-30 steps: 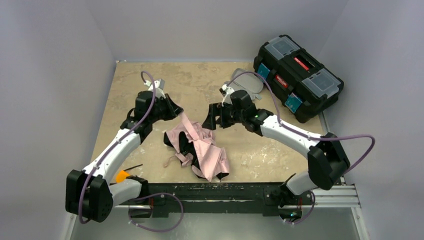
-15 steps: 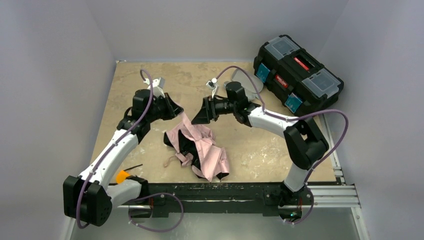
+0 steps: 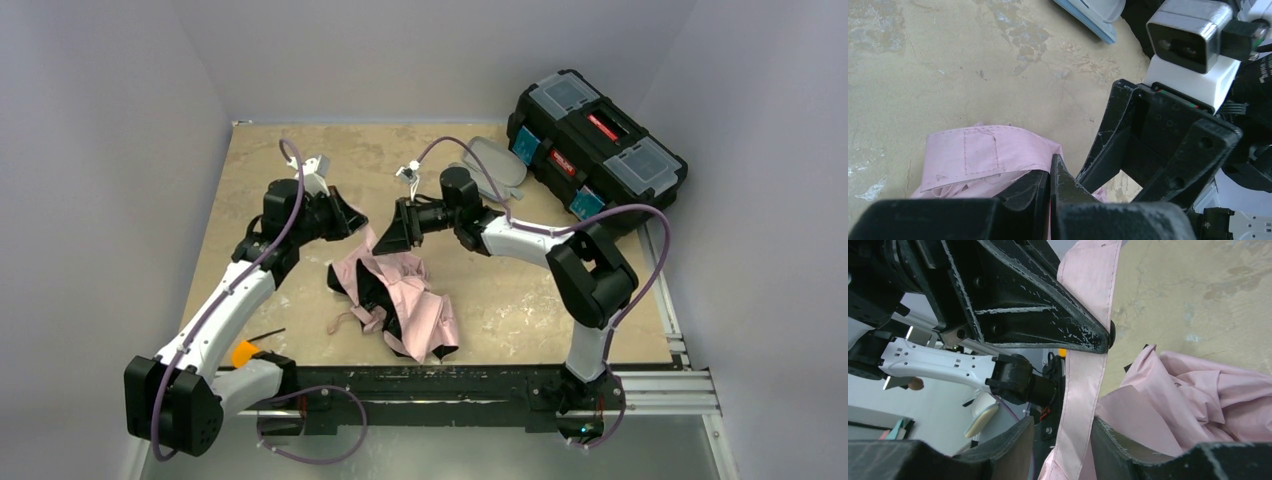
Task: Put away the umbrella
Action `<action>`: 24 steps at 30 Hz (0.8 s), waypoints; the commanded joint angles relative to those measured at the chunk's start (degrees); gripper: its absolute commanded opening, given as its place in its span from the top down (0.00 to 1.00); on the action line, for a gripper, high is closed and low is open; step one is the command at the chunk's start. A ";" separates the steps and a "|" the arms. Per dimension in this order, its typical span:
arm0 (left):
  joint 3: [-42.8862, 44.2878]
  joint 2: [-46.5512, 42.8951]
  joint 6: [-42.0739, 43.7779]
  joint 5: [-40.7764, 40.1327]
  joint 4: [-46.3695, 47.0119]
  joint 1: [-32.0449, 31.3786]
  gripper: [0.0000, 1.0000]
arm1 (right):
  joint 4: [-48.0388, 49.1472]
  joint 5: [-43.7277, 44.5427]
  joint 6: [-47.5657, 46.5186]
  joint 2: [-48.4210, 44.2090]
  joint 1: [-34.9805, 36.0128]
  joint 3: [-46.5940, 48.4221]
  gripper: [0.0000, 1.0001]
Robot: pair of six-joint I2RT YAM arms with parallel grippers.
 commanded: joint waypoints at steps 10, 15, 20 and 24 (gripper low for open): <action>1.93 -2.03 1.45 1.18 1.85 0.30 1.00 | 10.08 -3.33 5.73 0.94 0.54 0.75 1.00; 2.66 -2.26 1.92 -1.55 -5.85 -0.35 0.32 | 10.30 -3.01 5.62 0.62 0.47 0.07 1.00; 1.52 -5.52 2.96 -17.23 -20.02 -9.64 0.02 | 3.69 1.24 2.23 0.32 -0.19 1.11 1.00; -2.43 -10.71 0.40 -23.44 -22.92 -13.90 0.01 | -1.91 5.38 -0.66 1.20 -1.34 3.85 1.00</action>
